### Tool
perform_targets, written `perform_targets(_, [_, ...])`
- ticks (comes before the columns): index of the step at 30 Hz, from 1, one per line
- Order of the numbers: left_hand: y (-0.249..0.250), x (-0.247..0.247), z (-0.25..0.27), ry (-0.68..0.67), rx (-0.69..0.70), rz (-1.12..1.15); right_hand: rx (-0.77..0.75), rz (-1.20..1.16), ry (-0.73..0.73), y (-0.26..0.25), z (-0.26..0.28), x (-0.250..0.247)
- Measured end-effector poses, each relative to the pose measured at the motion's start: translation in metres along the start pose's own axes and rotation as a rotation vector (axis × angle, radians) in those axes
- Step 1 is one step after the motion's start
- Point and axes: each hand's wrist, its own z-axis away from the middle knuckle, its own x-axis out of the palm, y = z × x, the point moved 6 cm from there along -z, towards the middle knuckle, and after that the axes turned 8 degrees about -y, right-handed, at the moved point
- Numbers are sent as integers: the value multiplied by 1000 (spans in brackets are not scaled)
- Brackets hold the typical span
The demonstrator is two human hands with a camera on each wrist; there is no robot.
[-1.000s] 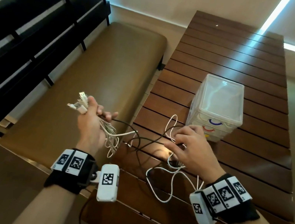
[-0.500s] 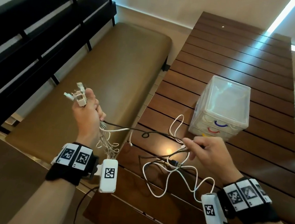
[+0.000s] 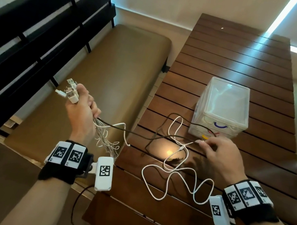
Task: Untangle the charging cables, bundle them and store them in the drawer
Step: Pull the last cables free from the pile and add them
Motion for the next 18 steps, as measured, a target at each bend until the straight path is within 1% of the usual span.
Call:
perform_targets(1, [-1,3,2,-36,-16,19,6,14,-19,-6,1,4])
perform_targets(3, [-6,14,9,-127,-79,88,-30,-21,-13,-27,3,11])
perform_targets(5, [-12,26,16,-226,-147,156,-68,-150,22,-48,1,16])
perform_targets(7, [-17,35,22,-326,-201,168,-77,-303,49,-67,-6,20])
perform_targets(9, [-21,42,28,-406,-236,165,-83,-405,90,-85,-17,19])
perform_targets(12, [-22,40,32,-430,-281,195,-154,-521,160,-116,-34,9])
perform_targets(18, [-21,25,40,-455,-359,174,-481,-647,326,-191,-56,-29])
